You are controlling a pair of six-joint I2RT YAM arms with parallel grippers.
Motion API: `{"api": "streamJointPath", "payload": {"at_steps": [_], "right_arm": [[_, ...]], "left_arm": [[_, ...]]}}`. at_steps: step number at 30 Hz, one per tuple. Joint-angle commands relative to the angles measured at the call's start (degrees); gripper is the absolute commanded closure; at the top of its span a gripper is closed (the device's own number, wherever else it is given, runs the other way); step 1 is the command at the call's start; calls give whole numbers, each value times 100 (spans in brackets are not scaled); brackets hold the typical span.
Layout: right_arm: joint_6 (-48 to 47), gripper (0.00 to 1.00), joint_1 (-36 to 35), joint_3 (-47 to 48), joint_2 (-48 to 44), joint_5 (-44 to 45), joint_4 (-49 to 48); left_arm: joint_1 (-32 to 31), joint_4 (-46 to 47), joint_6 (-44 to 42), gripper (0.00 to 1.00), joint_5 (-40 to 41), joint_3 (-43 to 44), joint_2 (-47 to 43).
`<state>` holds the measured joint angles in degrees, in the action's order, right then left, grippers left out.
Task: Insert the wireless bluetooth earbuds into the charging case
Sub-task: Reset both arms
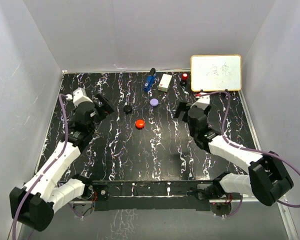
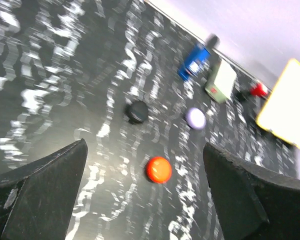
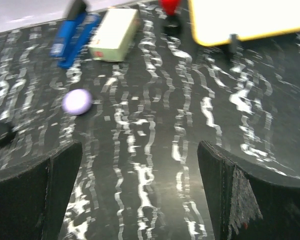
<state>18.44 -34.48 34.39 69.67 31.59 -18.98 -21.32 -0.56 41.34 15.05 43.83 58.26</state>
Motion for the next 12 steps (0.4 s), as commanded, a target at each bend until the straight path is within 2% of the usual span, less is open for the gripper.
{"api": "streamJointPath", "payload": {"at_steps": [1, 5, 10, 12], "right_arm": [[876, 2, 746, 271, -154, -124, 874], [894, 2, 838, 194, -241, -358, 901], [863, 2, 849, 182, -255, -503, 901], [864, 2, 851, 178, -280, -524, 915]], "left_arm": [[74, -1695, -526, 2, 2007, 305, -232], [91, -2234, -453, 2, 2736, 537, -119], [110, -2513, -32, 1, 2894, 634, -180], [108, -2366, -183, 2, 2822, 584, -240]]}}
